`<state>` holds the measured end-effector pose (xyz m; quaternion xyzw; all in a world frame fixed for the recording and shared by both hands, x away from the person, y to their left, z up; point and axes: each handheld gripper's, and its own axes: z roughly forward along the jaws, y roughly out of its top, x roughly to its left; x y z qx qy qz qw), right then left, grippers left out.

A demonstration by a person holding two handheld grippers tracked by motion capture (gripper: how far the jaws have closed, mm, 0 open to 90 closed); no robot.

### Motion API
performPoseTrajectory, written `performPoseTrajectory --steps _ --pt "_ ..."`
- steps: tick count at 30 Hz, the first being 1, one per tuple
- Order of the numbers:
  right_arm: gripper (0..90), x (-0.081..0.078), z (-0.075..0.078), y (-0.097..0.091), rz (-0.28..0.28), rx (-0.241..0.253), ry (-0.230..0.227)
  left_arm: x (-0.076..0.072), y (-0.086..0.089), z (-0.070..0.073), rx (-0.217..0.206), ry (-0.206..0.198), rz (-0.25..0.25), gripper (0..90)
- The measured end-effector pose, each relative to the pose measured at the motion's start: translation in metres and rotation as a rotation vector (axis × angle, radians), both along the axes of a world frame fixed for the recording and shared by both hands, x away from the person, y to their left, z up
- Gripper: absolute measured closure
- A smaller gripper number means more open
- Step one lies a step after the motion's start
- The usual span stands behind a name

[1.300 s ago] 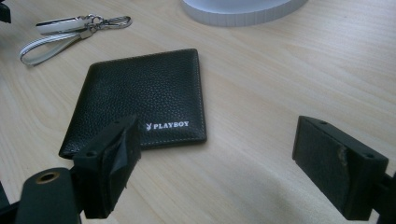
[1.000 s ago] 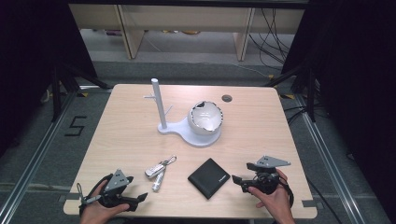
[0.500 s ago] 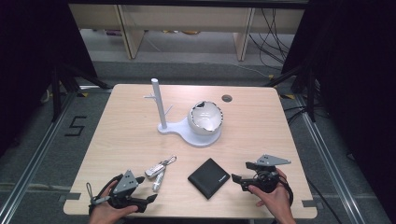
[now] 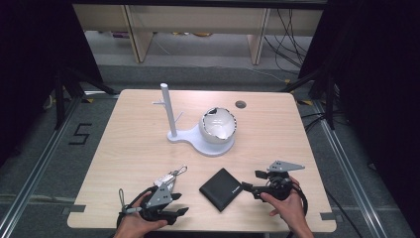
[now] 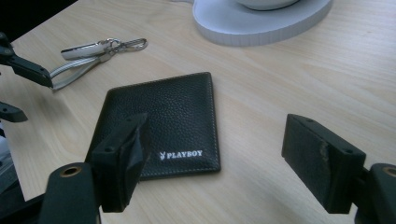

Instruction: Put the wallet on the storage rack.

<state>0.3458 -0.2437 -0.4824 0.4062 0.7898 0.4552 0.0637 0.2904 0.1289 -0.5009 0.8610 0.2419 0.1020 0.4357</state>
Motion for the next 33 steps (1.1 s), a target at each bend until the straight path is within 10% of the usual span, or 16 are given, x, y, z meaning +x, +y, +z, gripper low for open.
performPoseTrajectory --steps 8,18,33 --pt "27.6 0.013 -0.004 0.013 0.012 0.026 0.096 0.009 -0.029 0.002 -0.035 0.007 -0.046 68.9" --pt "31.7 0.030 -0.008 0.027 0.061 -0.027 0.081 0.022 -0.054 0.000 0.010 -0.030 -0.076 88.0" --pt "38.4 0.046 -0.018 0.046 0.074 -0.047 0.154 0.028 -0.068 -0.007 0.048 0.007 -0.116 89.3"
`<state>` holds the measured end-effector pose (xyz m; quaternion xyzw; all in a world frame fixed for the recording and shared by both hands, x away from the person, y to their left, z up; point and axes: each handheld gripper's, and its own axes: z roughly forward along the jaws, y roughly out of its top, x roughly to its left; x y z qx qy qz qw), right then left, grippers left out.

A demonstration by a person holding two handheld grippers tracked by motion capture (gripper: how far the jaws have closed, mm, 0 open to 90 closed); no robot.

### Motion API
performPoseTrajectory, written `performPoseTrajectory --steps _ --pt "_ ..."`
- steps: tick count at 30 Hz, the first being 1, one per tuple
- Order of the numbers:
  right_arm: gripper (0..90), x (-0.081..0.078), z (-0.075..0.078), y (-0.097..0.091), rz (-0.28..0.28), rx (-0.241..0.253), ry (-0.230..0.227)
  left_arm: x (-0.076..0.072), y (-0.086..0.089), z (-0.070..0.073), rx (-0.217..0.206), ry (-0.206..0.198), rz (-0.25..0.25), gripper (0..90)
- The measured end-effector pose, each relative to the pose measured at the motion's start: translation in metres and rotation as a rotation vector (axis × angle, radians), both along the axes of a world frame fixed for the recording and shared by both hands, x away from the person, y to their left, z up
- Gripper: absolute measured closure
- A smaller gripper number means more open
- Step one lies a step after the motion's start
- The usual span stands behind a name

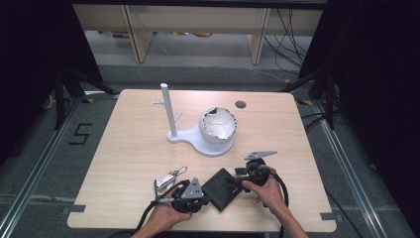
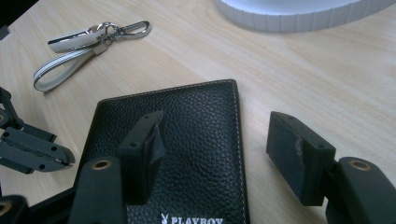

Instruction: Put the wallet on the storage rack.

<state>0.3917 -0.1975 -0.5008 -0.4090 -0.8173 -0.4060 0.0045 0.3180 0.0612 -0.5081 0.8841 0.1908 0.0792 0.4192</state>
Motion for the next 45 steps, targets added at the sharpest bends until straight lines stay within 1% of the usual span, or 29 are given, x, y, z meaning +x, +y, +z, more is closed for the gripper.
performPoseTrajectory --steps 2,4,5,6,7,8,9,12,14,15,17,21,22,23,24,25,27,28,29,31,32,33,34,35,36,37,38,41,45 --pt "38.7 0.001 -0.002 0.002 0.003 0.000 0.020 -0.001 -0.001 0.000 -0.015 0.010 0.006 89.3" --pt "39.3 0.002 -0.004 0.002 0.015 0.007 0.025 0.000 -0.002 -0.001 0.012 0.003 -0.011 89.3" --pt "39.6 0.002 -0.005 0.002 0.011 -0.012 0.036 -0.001 -0.003 -0.002 0.024 -0.001 -0.006 89.3" --pt "40.3 0.002 -0.005 0.002 0.013 -0.009 0.039 -0.001 -0.004 -0.003 0.043 -0.005 -0.023 89.3" --pt "41.2 0.002 -0.005 0.002 0.011 -0.005 0.041 -0.002 -0.005 -0.005 0.025 -0.004 -0.007 89.3" --pt "41.4 0.002 -0.005 0.001 0.007 0.002 0.043 -0.001 -0.004 -0.004 0.044 -0.006 -0.016 89.3" --pt "41.7 0.002 -0.005 0.002 0.006 0.003 0.047 -0.002 -0.006 -0.005 0.012 0.009 -0.003 89.3" --pt "43.5 0.002 -0.007 0.003 0.022 0.022 0.062 -0.001 -0.006 -0.005 0.016 0.016 0.001 89.3" --pt "43.4 0.001 -0.008 0.003 0.017 0.030 0.075 -0.001 -0.007 -0.005 0.018 0.028 0.010 89.3" --pt "43.3 0.000 -0.007 0.003 0.006 0.030 0.078 0.000 -0.006 -0.005 0.021 0.022 -0.001 89.3" --pt "42.7 -0.001 -0.008 0.002 -0.014 0.056 0.102 0.001 -0.005 -0.004 0.057 0.010 -0.010 89.3" --pt "44.3 0.000 -0.011 -0.004 -0.048 0.131 0.163 0.000 -0.007 -0.005 0.055 0.013 -0.012 89.3" --pt "45.0 0.000 -0.011 -0.005 -0.055 0.132 0.159 0.001 -0.007 -0.005 0.060 0.016 -0.022 89.2" --pt "46.3 0.000 -0.011 -0.006 -0.056 0.138 0.158 -0.001 -0.008 -0.006 0.033 0.022 -0.002 89.2" --pt "46.3 0.001 -0.011 -0.007 -0.055 0.153 0.160 -0.001 -0.008 -0.006 0.033 0.017 -0.002 89.2" --pt "46.9 0.001 -0.010 -0.007 -0.058 0.164 0.167 0.000 -0.007 -0.005 0.059 0.009 -0.018 89.2" --pt "49.5 0.001 -0.010 -0.011 -0.060 0.195 0.171 0.000 -0.007 -0.005 0.056 0.012 -0.016 89.1" --pt "49.7 0.000 -0.008 -0.010 -0.083 0.214 0.213 0.000 -0.007 -0.005 0.063 0.011 -0.017 89.1" --pt "50.5 0.001 -0.008 -0.013 -0.067 0.220 0.196 -0.001 -0.007 -0.005 0.063 0.004 -0.012 89.1" --pt "52.8 0.000 -0.006 -0.012 -0.089 0.227 0.212 -0.001 -0.007 -0.005 0.077 -0.001 -0.018 89.1" --pt "54.1 0.001 -0.008 -0.013 -0.060 0.233 0.178 -0.002 -0.007 -0.005 0.074 0.010 -0.013 89.0" --pt "58.1 0.001 -0.007 -0.012 -0.056 0.247 0.189 -0.001 -0.006 -0.005 0.078 0.002 -0.021 89.1" --pt "59.3 -0.002 -0.005 -0.011 -0.059 0.270 0.235 -0.001 -0.006 -0.005 0.078 0.004 -0.018 89.1" --pt "60.6 -0.001 -0.006 -0.011 -0.024 0.268 0.205 -0.001 -0.006 -0.005 0.086 -0.003 -0.019 89.0" --pt "62.1 -0.004 -0.003 -0.009 -0.049 0.257 0.226 -0.001 -0.006 -0.005 0.087 -0.004 -0.018 89.0" --pt "63.1 -0.004 -0.001 -0.008 -0.047 0.245 0.209 -0.001 -0.007 -0.005 0.084 -0.007 -0.017 89.0" --pt "64.1 -0.004 0.001 -0.008 -0.007 0.252 0.156 -0.001 -0.006 -0.005 0.084 -0.005 -0.017 89.0" --pt "70.0 -0.005 0.005 -0.008 -0.005 0.276 0.157 -0.002 -0.007 -0.005 0.077 0.000 -0.015 88.8" --pt "74.3 -0.006 0.007 -0.008 0.002 0.291 0.154 -0.002 -0.007 -0.004 0.091 -0.003 -0.029 88.3"
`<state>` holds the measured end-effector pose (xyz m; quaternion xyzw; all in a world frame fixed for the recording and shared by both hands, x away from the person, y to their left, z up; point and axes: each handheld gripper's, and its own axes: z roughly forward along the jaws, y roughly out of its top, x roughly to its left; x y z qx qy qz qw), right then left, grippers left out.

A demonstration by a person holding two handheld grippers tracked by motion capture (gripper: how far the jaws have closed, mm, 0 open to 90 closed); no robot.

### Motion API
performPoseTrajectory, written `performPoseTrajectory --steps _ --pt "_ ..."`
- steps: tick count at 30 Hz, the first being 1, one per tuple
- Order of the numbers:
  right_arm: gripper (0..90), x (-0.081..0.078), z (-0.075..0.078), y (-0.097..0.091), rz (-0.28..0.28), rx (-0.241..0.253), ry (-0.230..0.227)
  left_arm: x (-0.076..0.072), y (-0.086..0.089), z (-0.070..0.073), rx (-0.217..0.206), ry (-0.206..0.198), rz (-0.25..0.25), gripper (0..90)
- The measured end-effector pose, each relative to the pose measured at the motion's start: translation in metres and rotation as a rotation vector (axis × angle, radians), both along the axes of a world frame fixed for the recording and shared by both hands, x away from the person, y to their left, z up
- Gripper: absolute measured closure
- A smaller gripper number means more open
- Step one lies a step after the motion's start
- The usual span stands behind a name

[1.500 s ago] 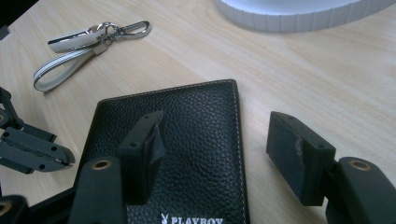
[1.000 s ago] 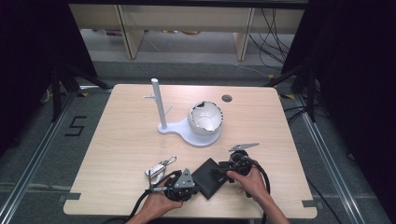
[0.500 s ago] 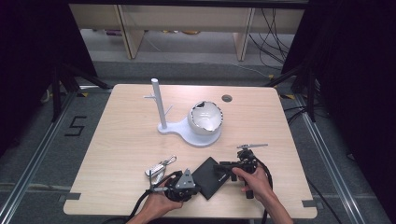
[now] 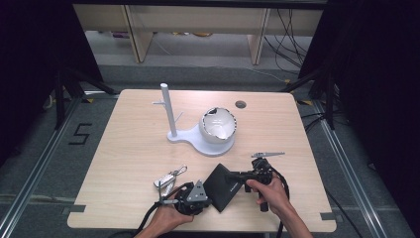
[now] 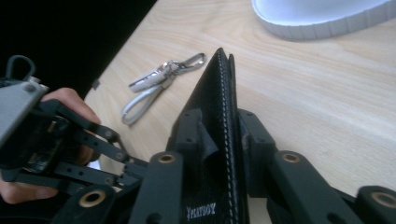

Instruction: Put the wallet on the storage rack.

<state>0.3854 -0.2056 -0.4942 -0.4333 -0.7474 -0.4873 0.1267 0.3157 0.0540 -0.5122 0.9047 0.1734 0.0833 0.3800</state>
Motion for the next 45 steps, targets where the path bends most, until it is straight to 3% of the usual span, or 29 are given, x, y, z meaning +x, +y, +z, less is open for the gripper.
performPoseTrajectory --steps 2,5,6,8,9,10,11,12,13,14,16,17,18,19,20,22,24,25,26,27,28,29,31,35,37,38,43,44,45 --pt "77.0 -0.001 0.001 0.000 -0.006 0.027 0.000 0.000 0.000 0.002 0.027 -0.012 -0.011 86.7" --pt "79.0 -0.004 0.005 0.002 0.003 0.050 -0.002 -0.003 0.000 0.005 0.011 -0.001 -0.011 82.2" --pt "79.4 -0.006 0.007 0.004 -0.002 0.062 0.019 -0.003 0.001 0.007 0.006 -0.003 -0.010 79.1" --pt "79.7 -0.006 0.008 0.005 0.023 0.062 -0.031 -0.005 0.005 0.012 0.000 -0.015 -0.007 71.5" --pt "80.0 -0.010 0.013 0.007 0.031 0.078 0.024 -0.007 0.007 0.014 -0.025 0.000 0.007 66.9" --pt "80.1 -0.009 0.013 0.007 0.038 0.078 -0.017 -0.008 0.010 0.017 -0.018 -0.006 0.007 62.0" --pt "80.1 -0.010 0.015 0.008 0.024 0.070 -0.015 -0.010 0.013 0.021 -0.016 -0.008 0.017 57.1" --pt "80.2 -0.008 0.017 0.006 0.043 0.074 -0.061 -0.011 0.017 0.025 -0.019 -0.008 0.023 52.3" --pt "80.3 -0.008 0.019 0.006 0.039 0.075 -0.064 -0.013 0.021 0.028 -0.026 -0.008 0.035 49.0" --pt "80.3 -0.010 0.023 0.006 0.033 0.091 -0.035 -0.013 0.023 0.030 -0.027 -0.015 0.046 45.2" --pt "80.3 -0.006 0.025 0.004 0.033 0.086 -0.092 -0.014 0.032 0.034 -0.014 -0.041 0.072 39.5" --pt "80.3 -0.006 0.029 0.003 0.034 0.095 -0.079 -0.014 0.037 0.035 -0.007 -0.045 0.087 38.1" --pt "80.3 -0.007 0.033 0.002 0.022 0.096 -0.065 -0.014 0.042 0.036 -0.012 -0.031 0.105 37.0" --pt "80.3 -0.003 0.034 0.001 0.024 0.086 -0.117 -0.013 0.046 0.036 -0.006 -0.034 0.103 36.4" --pt "80.3 -0.004 0.037 0.000 0.020 0.104 -0.086 -0.014 0.051 0.035 -0.025 -0.031 0.136 35.6" --pt "80.3 0.001 0.040 -0.003 0.012 0.095 -0.133 -0.015 0.058 0.034 -0.024 -0.025 0.149 33.9" --pt "80.3 0.002 0.044 -0.004 -0.003 0.102 -0.108 -0.015 0.066 0.035 -0.023 -0.039 0.165 32.8" --pt "80.3 0.005 0.045 -0.006 -0.011 0.099 -0.133 -0.016 0.069 0.036 -0.039 -0.038 0.178 32.1" --pt "80.3 0.006 0.047 -0.008 -0.018 0.103 -0.120 -0.017 0.073 0.037 -0.055 -0.033 0.182 31.5" --pt "80.3 0.010 0.047 -0.010 -0.023 0.096 -0.165 -0.017 0.078 0.038 -0.074 -0.037 0.182 31.2" --pt "80.3 0.011 0.050 -0.011 -0.035 0.104 -0.141 -0.017 0.082 0.039 -0.075 -0.037 0.199 31.2" --pt "80.3 0.015 0.051 -0.013 -0.040 0.101 -0.160 -0.018 0.087 0.039 -0.089 -0.047 0.213 31.0" --pt "80.3 0.019 0.055 -0.017 -0.051 0.112 -0.170 -0.019 0.095 0.039 -0.055 -0.064 0.234 30.0" --pt "80.3 0.026 0.065 -0.024 -0.095 0.112 -0.163 -0.022 0.103 0.035 -0.055 -0.062 0.265 29.4" --pt "80.4 0.033 0.068 -0.029 -0.107 0.098 -0.217 -0.022 0.108 0.035 -0.041 -0.073 0.274 29.3" --pt "80.3 0.034 0.072 -0.029 -0.123 0.100 -0.193 -0.022 0.110 0.035 -0.031 -0.075 0.278 29.1" --pt "80.4 0.043 0.081 -0.035 -0.137 0.094 -0.223 -0.022 0.115 0.031 -0.035 -0.061 0.306 28.8" --pt "80.4 0.044 0.084 -0.035 -0.149 0.101 -0.200 -0.022 0.116 0.031 -0.035 -0.059 0.304 28.8" --pt "80.4 0.048 0.085 -0.037 -0.145 0.096 -0.232 -0.022 0.116 0.030 -0.038 -0.056 0.307 28.7"
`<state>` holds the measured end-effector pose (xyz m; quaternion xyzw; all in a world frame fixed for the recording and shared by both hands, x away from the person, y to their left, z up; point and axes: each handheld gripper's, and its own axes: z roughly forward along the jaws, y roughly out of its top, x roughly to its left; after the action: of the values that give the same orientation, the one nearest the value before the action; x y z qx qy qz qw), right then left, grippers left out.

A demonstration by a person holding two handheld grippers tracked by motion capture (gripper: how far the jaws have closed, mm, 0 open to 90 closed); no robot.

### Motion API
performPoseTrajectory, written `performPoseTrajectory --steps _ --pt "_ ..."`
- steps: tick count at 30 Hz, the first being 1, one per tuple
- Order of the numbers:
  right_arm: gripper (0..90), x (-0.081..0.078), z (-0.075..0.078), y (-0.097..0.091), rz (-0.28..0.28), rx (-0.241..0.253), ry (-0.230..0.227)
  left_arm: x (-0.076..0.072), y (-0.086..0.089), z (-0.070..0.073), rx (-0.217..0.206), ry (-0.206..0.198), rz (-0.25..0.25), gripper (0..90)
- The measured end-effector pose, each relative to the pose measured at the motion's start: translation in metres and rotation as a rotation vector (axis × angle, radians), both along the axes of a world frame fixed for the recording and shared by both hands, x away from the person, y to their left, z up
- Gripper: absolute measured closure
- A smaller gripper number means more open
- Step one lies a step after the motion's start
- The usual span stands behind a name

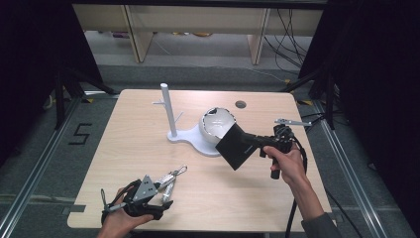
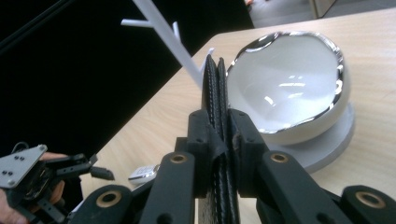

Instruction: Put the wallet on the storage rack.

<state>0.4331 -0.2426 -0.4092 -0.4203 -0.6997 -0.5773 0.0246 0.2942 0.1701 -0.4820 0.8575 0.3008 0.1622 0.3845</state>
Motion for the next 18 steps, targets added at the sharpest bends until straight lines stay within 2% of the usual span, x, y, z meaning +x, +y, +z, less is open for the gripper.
performPoseTrajectory --steps 1,2,3,5,7,9,11,12,13,14,15,17,18 --pt "80.4 0.002 0.003 -0.001 -0.008 0.002 0.003 0.001 0.001 0.000 0.017 -0.003 -0.001 28.7" --pt "80.4 0.002 0.004 -0.001 -0.014 -0.003 0.015 0.000 0.001 0.000 0.008 -0.002 0.001 28.7" --pt "80.4 0.006 0.005 -0.002 -0.018 -0.013 -0.008 0.000 0.001 0.000 0.004 0.000 0.005 28.8" --pt "80.4 0.009 0.008 -0.003 -0.027 -0.009 0.003 0.001 0.003 0.001 0.022 0.001 -0.008 28.7" --pt "80.5 0.013 0.011 -0.005 -0.039 -0.018 -0.008 0.001 0.004 0.001 0.010 -0.002 0.008 28.7" --pt "80.4 0.015 0.016 -0.005 -0.049 0.000 0.012 0.002 0.006 0.002 0.006 -0.002 0.014 28.7" --pt "80.4 0.019 0.020 -0.007 -0.055 0.003 0.003 0.002 0.008 0.001 -0.004 0.000 0.024 28.8" --pt "80.4 0.020 0.022 -0.007 -0.060 0.007 0.013 0.003 0.009 0.001 -0.002 -0.001 0.027 28.8" --pt "80.4 0.025 0.023 -0.008 -0.069 -0.009 -0.023 0.002 0.009 0.000 -0.017 0.004 0.034 28.8" --pt "80.4 0.025 0.025 -0.008 -0.074 0.005 0.001 0.003 0.011 0.001 0.014 -0.003 0.025 28.8" --pt "80.4 0.030 0.025 -0.008 -0.076 -0.006 -0.027 0.003 0.010 0.000 0.001 0.000 0.027 28.8" --pt "80.4 0.033 0.030 -0.007 -0.092 0.008 0.005 0.003 0.011 0.000 0.004 0.003 0.034 28.8" --pt "80.4 0.036 0.031 -0.006 -0.098 0.007 -0.004 0.004 0.011 -0.001 0.001 0.006 0.030 28.8"
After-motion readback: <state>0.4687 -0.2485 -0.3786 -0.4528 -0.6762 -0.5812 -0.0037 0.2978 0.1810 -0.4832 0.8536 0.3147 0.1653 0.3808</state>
